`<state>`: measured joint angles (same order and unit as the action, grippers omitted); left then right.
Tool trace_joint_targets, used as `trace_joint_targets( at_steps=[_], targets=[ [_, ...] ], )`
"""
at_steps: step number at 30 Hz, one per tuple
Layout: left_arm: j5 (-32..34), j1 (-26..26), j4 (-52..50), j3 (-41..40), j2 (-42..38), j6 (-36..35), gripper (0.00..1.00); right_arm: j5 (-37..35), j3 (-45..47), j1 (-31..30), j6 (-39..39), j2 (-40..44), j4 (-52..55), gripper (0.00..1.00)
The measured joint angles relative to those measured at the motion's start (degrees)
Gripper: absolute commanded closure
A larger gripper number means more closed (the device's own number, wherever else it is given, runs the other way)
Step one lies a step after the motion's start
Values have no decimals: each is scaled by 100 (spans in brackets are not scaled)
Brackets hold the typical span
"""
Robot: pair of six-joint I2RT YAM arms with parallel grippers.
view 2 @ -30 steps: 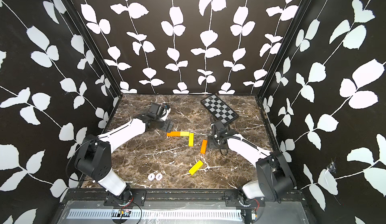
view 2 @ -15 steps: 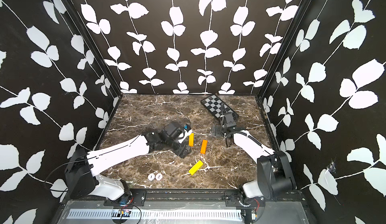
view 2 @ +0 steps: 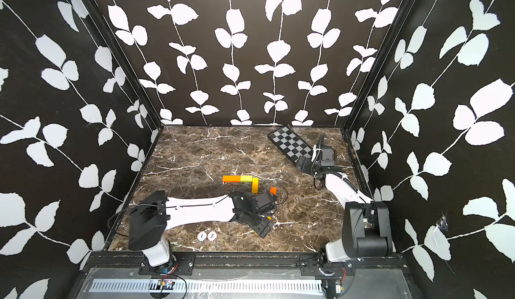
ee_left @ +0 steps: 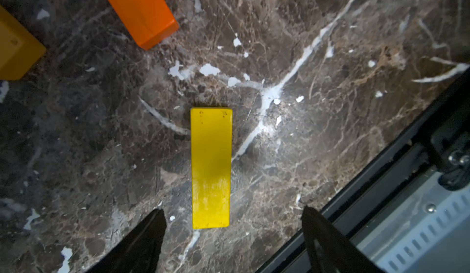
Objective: Assemble the number 7 with building blocks
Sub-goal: Pick up the building block from the center of the board.
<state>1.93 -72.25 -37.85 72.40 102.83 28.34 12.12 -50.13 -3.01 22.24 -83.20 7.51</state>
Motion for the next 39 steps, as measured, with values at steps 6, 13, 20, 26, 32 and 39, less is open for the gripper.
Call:
trace_joint_targets(
  at_steps=[6, 13, 20, 26, 32, 39],
  targets=[
    [251, 7, -254, 238, 170, -105, 23, 243, 4, 0, -37, 0, 0, 1],
    [321, 7, -245, 225, 352, -240, 26, 328, 72, 0, -87, 0, 4, 3],
    [321, 7, -98, 72, 452, -306, 28, 310, 107, 0, -105, 2, 4, 3],
    [286, 7, 37, 44, 511, -363, 31, 289, 166, 0, -114, 2, 24, 3],
    [227, 7, 52, 44, 640, -413, 32, 289, 166, 0, -127, 2, 46, 3],
    [195, 7, 55, 63, 743, -415, 35, 289, 166, 0, -138, 2, 50, 3]
  ],
)
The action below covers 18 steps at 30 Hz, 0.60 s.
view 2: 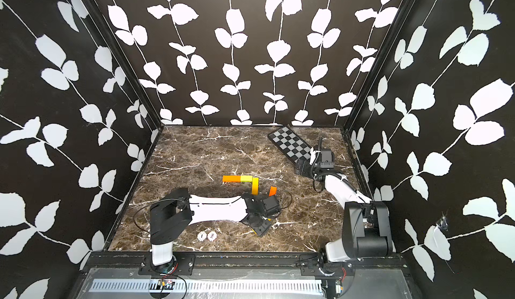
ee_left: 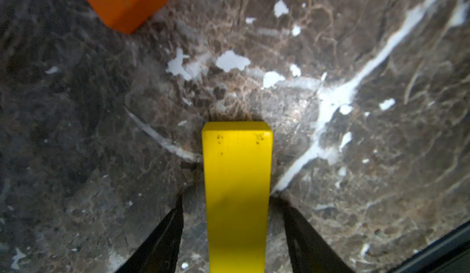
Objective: Assemble the number 7 with building blocks
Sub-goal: Pick up the building block from the center of the board.
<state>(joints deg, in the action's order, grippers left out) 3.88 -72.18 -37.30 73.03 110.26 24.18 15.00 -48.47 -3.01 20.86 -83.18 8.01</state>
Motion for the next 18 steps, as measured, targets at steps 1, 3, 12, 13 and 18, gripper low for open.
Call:
trace_joint_targets(
  at_steps=[1, 3, 12, 13, 18],
  targets=[
    [0, 0, 0, 0, 0, 0, 35, 0, 0, 0, -9, 0, 0, 3],
    [0, 0, 0, 0, 0, 0, 35, 0, 0, 0, -11, 0, 0, 3],
    [7, 0, 0, 0, 0, 24, 36, 0, 0, 0, -57, -2, 2, 3],
    [9, 0, 0, 0, 0, 24, 36, 0, 0, 0, -57, -2, 2, 3],
    [33, 0, 0, 2, 0, 26, 43, 0, 0, 0, -68, -2, 4, 3]
  ],
)
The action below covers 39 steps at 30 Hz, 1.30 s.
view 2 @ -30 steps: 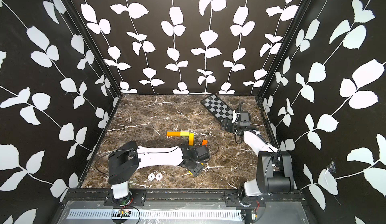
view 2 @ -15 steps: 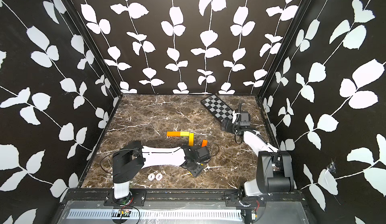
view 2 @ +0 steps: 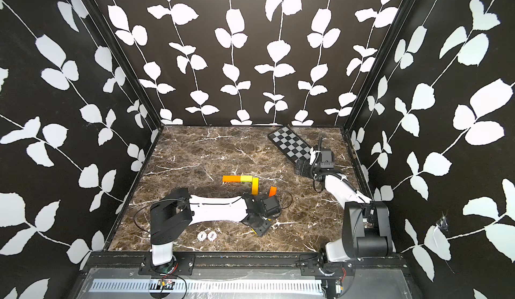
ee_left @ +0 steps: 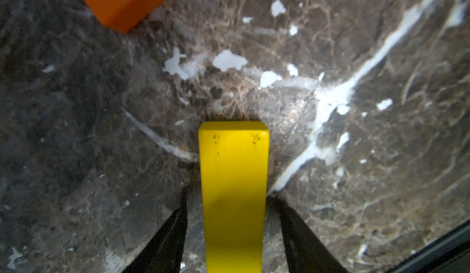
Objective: Assemble the number 7 with building blocks
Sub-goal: Pick up the building block from the center of the board, then place the building block at the center of the board.
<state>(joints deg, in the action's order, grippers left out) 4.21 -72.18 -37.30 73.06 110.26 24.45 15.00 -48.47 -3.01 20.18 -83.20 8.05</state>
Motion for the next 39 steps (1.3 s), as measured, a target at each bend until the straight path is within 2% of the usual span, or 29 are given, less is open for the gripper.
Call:
trace_joint_targets(
  at_steps=[8, 15, 23, 29, 39],
  targets=[
    [96, 0, -7, 4, 0, -2, 61, 0, 0, 0, -9, 0, 15, 4],
    [133, 0, -13, 4, -2, -2, 70, -13, 0, 0, -24, -2, 37, 4],
    [205, -4, -17, 4, -13, 87, 73, -26, 0, 0, -33, -74, 37, 5],
    [490, 7, -92, 2, -114, 267, 74, -15, 0, 0, -81, -85, 33, 10],
    [765, 520, 94, -518, -1130, 1058, 75, -13, 166, -24, -151, -61, 13, 23]
  ],
)
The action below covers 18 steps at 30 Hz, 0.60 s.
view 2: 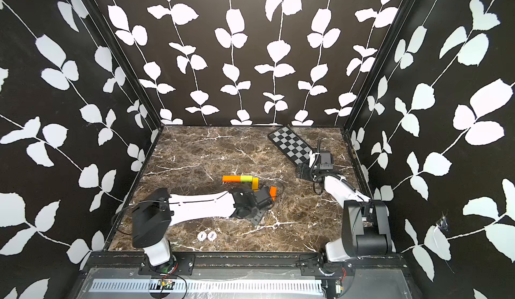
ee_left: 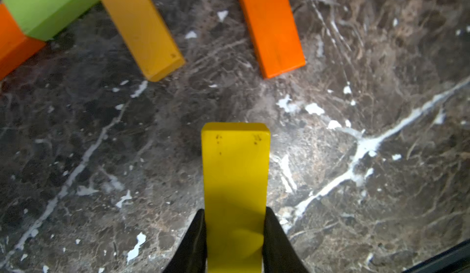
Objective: Assemble the number 7 with building blocks
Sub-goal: Place the building block at the center of the board.
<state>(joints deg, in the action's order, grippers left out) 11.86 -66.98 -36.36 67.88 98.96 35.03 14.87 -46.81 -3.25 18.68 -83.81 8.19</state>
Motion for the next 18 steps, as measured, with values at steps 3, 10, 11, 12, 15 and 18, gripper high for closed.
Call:
trace_joint_targets(
  at_steps=[3, 10, 11, 12, 15, 18],
  targets=[
    [0, 164, 111, -155, -125, 195, 75, -7, 4, -52, -26, 22, 2, 26],
    [-129, 221, 282, -330, -125, 490, 74, -70, 4, -203, -120, 74, 22, 38],
    [-175, 229, 321, -341, -111, 520, 74, -79, 4, -208, -131, 74, 20, 39],
    [-208, 234, 356, -341, -92, 553, 74, -79, 4, -212, -131, 74, 24, 41],
    [-306, 254, 459, -341, 61, 632, 74, -83, 4, -232, -146, 74, 20, 50],
    [-350, 260, 496, -341, 208, 697, 74, -87, 7, -238, -157, 76, 20, 62]
  ],
)
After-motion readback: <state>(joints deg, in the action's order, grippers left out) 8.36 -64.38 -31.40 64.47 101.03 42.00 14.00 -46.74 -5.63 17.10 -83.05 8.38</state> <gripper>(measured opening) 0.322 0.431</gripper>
